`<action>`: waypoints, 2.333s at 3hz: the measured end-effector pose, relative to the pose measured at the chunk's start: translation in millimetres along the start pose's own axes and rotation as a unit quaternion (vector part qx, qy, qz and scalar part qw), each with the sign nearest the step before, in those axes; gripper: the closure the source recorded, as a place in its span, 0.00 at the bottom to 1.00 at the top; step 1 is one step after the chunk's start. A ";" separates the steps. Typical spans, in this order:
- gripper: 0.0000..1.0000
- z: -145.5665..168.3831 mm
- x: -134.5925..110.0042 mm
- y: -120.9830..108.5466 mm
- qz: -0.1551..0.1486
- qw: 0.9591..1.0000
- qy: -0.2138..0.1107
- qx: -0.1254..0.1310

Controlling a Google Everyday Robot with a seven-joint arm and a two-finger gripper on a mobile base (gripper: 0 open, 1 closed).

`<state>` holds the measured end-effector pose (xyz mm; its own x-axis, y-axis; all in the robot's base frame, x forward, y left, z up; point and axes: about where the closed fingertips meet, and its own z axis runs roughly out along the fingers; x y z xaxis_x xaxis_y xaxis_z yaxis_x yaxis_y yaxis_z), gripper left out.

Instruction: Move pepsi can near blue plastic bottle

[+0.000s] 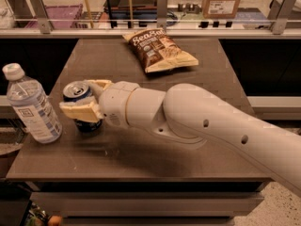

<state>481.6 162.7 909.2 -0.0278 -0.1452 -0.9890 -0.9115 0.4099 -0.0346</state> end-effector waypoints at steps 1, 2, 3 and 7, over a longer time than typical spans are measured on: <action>1.00 4.9 9.6 13.1 0.005 1.000 0.002 -0.003; 1.00 7.4 19.5 20.7 0.010 1.000 -0.003 -0.001; 0.84 7.1 16.8 20.9 0.010 1.000 -0.003 -0.001; 0.00 9.8 13.7 25.9 0.007 1.000 -0.003 -0.005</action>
Offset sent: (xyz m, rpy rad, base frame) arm -0.0209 0.0130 -0.0345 0.0345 0.0241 -0.0122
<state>461.6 180.1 893.4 -0.0375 -0.1351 -0.9901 -0.9155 0.4019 -0.0202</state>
